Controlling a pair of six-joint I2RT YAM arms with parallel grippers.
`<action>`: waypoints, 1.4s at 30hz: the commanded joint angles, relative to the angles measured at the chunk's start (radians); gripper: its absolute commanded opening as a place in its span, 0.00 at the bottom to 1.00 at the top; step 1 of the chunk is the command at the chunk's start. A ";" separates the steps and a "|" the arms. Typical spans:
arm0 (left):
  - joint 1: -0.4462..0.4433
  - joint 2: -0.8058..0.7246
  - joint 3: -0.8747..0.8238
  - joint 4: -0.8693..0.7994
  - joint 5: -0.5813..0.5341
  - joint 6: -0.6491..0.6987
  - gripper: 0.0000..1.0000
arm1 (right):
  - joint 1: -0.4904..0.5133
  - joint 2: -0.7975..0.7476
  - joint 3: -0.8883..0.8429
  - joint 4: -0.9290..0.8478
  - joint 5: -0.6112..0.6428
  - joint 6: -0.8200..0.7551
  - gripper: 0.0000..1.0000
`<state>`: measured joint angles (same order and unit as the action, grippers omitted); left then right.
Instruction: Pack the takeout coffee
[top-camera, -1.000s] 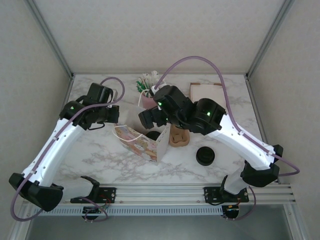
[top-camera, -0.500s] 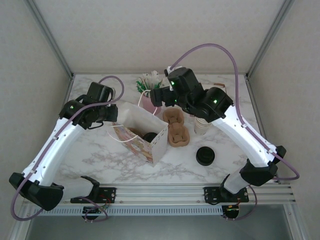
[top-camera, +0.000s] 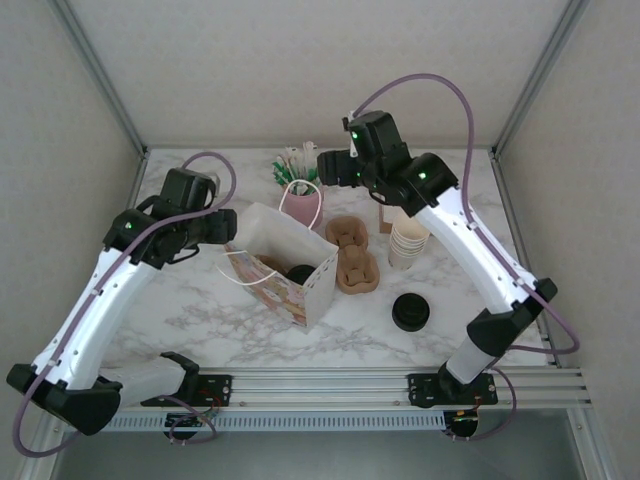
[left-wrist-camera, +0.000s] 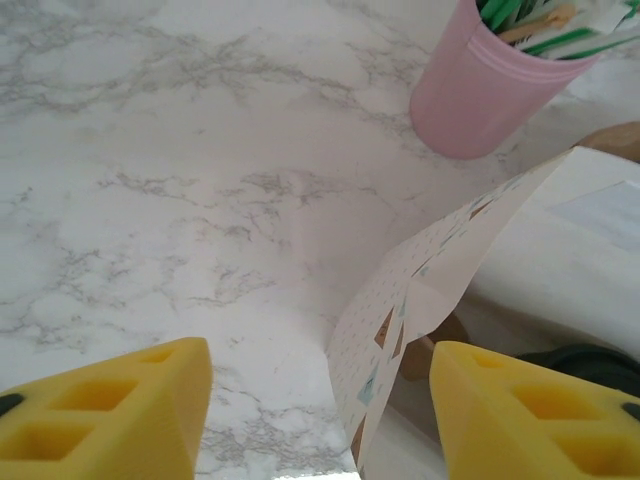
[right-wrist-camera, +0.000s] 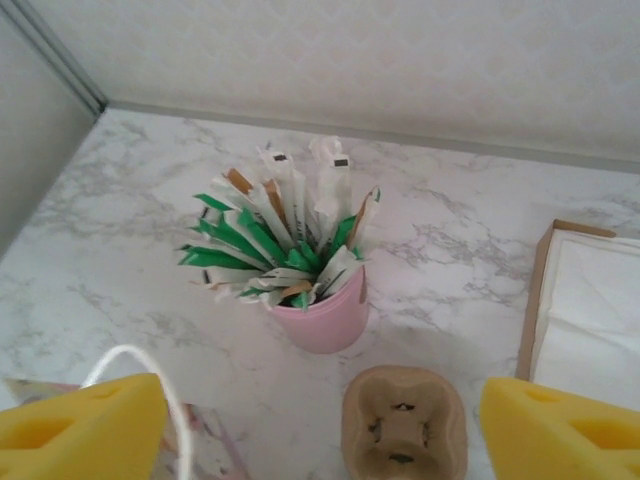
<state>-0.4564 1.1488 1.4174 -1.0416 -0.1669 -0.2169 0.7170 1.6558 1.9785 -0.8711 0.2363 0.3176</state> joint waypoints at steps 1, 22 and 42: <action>-0.003 -0.035 0.002 0.018 -0.032 -0.030 0.64 | -0.049 0.063 0.034 0.039 -0.091 0.002 0.68; -0.004 -0.069 -0.003 0.055 0.003 -0.087 0.66 | -0.141 0.405 0.235 0.016 -0.187 0.020 0.23; -0.004 -0.055 -0.003 0.058 0.018 -0.081 0.62 | -0.183 0.510 0.278 0.054 -0.249 0.042 0.26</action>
<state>-0.4564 1.0912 1.4174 -0.9909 -0.1612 -0.2924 0.5434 2.1441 2.2135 -0.8314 0.0143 0.3450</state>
